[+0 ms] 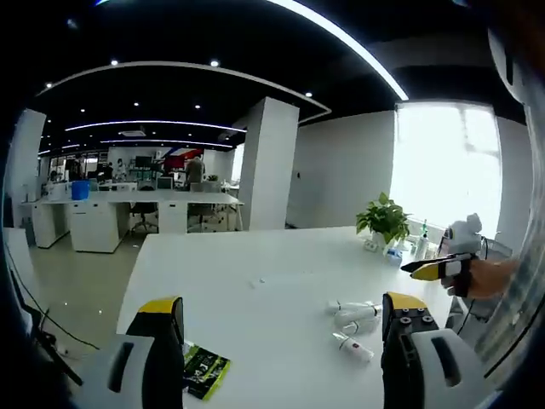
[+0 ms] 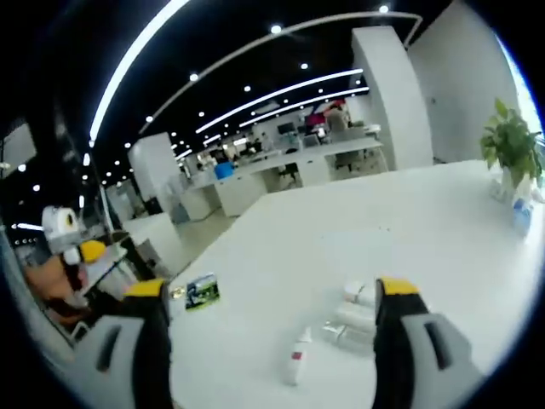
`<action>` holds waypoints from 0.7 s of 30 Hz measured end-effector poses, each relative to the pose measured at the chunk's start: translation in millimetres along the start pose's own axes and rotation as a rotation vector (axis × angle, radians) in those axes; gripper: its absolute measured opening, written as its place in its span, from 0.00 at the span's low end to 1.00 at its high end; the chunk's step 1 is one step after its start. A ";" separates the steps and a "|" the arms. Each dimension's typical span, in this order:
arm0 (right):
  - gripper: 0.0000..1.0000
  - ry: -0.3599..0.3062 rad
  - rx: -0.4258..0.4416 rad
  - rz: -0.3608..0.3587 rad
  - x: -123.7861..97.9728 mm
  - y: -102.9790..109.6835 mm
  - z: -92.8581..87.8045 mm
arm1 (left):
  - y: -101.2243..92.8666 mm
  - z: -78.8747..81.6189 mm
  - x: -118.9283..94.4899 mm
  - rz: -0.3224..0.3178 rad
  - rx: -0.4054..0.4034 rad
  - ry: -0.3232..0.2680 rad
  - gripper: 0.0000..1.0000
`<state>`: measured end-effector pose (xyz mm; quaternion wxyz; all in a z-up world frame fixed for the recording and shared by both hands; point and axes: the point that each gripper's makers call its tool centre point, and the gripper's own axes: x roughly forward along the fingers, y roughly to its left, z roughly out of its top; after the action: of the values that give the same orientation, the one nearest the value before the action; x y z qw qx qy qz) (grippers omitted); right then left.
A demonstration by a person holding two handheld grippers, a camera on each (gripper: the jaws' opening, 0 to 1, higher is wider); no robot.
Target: Arrange the skincare products in the storage area until every visible bottle or jar stands upright without overlapping.
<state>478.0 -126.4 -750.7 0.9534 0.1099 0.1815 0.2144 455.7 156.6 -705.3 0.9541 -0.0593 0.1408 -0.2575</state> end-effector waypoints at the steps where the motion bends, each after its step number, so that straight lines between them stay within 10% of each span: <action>1: 0.98 -0.012 0.000 0.001 -2.8 -3.8 1.1 | -4.9 0.9 -0.1 0.005 -0.003 -0.012 1.00; 21: 0.98 -0.036 0.019 0.015 -24.0 -35.6 -3.2 | -38.5 -11.9 11.0 0.018 -0.023 -0.027 0.99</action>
<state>469.7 -168.3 -756.7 0.9537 0.1243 0.1656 0.2180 443.0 117.4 -712.1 0.9575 -0.0723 0.1315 -0.2464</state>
